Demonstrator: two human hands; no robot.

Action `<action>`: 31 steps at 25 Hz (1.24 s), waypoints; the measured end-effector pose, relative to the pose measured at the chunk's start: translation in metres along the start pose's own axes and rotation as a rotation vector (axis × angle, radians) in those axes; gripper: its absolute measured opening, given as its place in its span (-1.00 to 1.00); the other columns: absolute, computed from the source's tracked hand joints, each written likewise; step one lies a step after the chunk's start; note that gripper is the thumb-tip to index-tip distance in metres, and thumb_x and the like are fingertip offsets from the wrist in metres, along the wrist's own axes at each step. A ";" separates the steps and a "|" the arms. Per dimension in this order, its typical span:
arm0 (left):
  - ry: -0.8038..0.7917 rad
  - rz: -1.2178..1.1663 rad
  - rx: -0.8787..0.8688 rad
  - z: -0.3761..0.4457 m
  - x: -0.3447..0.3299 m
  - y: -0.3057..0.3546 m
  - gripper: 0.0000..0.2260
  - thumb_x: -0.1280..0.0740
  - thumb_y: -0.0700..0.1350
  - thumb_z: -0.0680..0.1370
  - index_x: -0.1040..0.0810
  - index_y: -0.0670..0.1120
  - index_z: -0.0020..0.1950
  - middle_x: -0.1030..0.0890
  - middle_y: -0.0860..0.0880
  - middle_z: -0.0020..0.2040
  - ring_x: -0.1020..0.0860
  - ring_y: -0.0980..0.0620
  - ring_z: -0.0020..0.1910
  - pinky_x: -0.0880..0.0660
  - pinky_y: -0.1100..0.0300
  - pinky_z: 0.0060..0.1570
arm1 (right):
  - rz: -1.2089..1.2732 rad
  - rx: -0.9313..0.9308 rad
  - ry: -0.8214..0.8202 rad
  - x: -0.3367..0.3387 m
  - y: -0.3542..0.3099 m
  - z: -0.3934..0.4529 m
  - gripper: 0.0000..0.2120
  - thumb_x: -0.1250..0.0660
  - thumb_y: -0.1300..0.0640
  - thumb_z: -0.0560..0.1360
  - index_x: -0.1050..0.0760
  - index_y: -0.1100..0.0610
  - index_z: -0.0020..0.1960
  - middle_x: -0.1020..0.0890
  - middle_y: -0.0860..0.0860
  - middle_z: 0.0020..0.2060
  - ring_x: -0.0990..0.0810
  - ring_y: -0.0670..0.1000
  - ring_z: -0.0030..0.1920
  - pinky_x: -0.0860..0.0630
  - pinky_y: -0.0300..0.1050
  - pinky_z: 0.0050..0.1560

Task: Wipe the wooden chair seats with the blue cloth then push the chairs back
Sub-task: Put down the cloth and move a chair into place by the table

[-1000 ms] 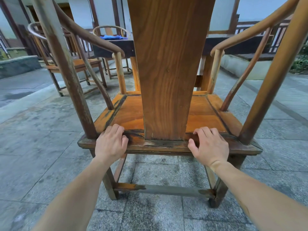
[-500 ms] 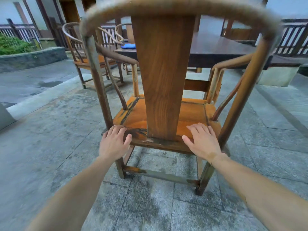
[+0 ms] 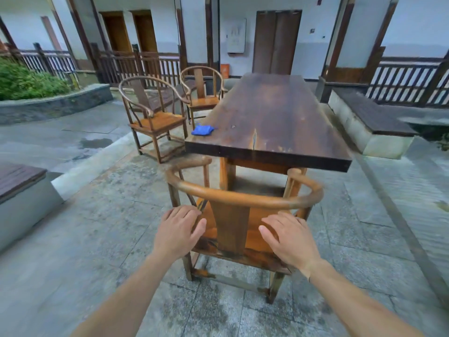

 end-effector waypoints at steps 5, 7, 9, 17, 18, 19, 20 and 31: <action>-0.018 0.036 -0.042 -0.023 0.123 0.027 -0.37 0.09 0.37 0.53 -0.45 0.14 0.44 -0.44 0.08 0.47 -0.32 0.02 0.50 -0.14 -0.05 0.51 | 0.003 0.025 0.091 0.109 -0.043 -0.034 -0.34 0.22 -0.36 0.56 -0.39 -0.16 0.44 -0.45 -0.18 0.44 -0.27 -0.07 0.52 -0.19 0.06 0.49; 0.000 0.041 -0.034 -0.036 0.146 0.028 -0.32 0.14 0.43 0.51 -0.37 0.18 0.49 -0.36 0.09 0.53 -0.24 0.01 0.56 -0.07 -0.08 0.55 | -0.006 0.045 0.117 0.123 -0.059 -0.043 -0.35 0.22 -0.37 0.57 -0.36 -0.16 0.46 -0.40 -0.15 0.48 -0.21 -0.03 0.56 -0.14 0.11 0.53; 0.028 0.039 -0.035 -0.047 0.160 0.020 -0.25 0.22 0.49 0.49 -0.35 0.19 0.50 -0.36 0.08 0.53 -0.24 0.01 0.56 -0.06 -0.09 0.55 | -0.009 0.062 0.143 0.129 -0.075 -0.045 -0.37 0.21 -0.36 0.58 -0.37 -0.16 0.46 -0.40 -0.13 0.48 -0.20 -0.01 0.57 -0.13 0.13 0.55; 0.098 0.106 0.074 -0.093 0.202 -0.067 -0.31 0.21 0.44 0.54 -0.36 0.19 0.50 -0.39 0.09 0.52 -0.26 0.02 0.55 -0.01 -0.05 0.55 | -0.001 0.216 0.152 0.124 -0.169 -0.010 -0.37 0.21 -0.37 0.58 -0.37 -0.17 0.46 -0.43 -0.12 0.47 -0.24 0.01 0.55 -0.12 0.09 0.54; 0.101 0.122 0.101 -0.100 0.209 -0.084 -0.31 0.22 0.44 0.55 -0.36 0.18 0.50 -0.38 0.09 0.52 -0.25 0.02 0.55 -0.03 -0.07 0.55 | 0.013 0.248 0.148 0.121 -0.187 -0.002 -0.35 0.23 -0.37 0.57 -0.37 -0.17 0.45 -0.43 -0.11 0.46 -0.25 0.01 0.55 -0.13 0.08 0.53; 0.108 0.134 0.129 -0.108 0.215 -0.100 -0.30 0.23 0.44 0.55 -0.36 0.17 0.50 -0.38 0.08 0.52 -0.26 0.02 0.55 -0.04 -0.08 0.56 | 0.031 0.284 0.141 0.118 -0.205 0.004 -0.32 0.26 -0.38 0.56 -0.38 -0.16 0.45 -0.43 -0.11 0.47 -0.25 0.01 0.54 -0.13 0.08 0.53; 0.121 0.146 0.166 -0.120 0.223 -0.122 -0.30 0.22 0.44 0.56 -0.38 0.16 0.49 -0.39 0.08 0.51 -0.27 0.01 0.55 -0.06 -0.09 0.56 | 0.050 0.331 0.136 0.114 -0.229 0.013 -0.29 0.28 -0.40 0.56 -0.38 -0.16 0.45 -0.43 -0.11 0.47 -0.25 0.01 0.54 -0.13 0.08 0.53; 0.219 0.283 0.366 -0.147 0.260 -0.270 -0.37 0.09 0.41 0.58 -0.48 0.12 0.41 -0.51 0.06 0.42 -0.40 -0.01 0.46 -0.13 -0.12 0.52 | 0.172 0.620 0.149 0.067 -0.380 0.132 -0.37 0.17 -0.35 0.59 -0.46 -0.11 0.41 -0.51 -0.08 0.41 -0.34 0.04 0.50 -0.22 0.09 0.46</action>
Point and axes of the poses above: each hand's wrist, its own z-axis towards the middle knuckle, its own x-axis out of the back of the hand, y = z × x, the point moved 4 cm from there along z, towards the middle knuckle
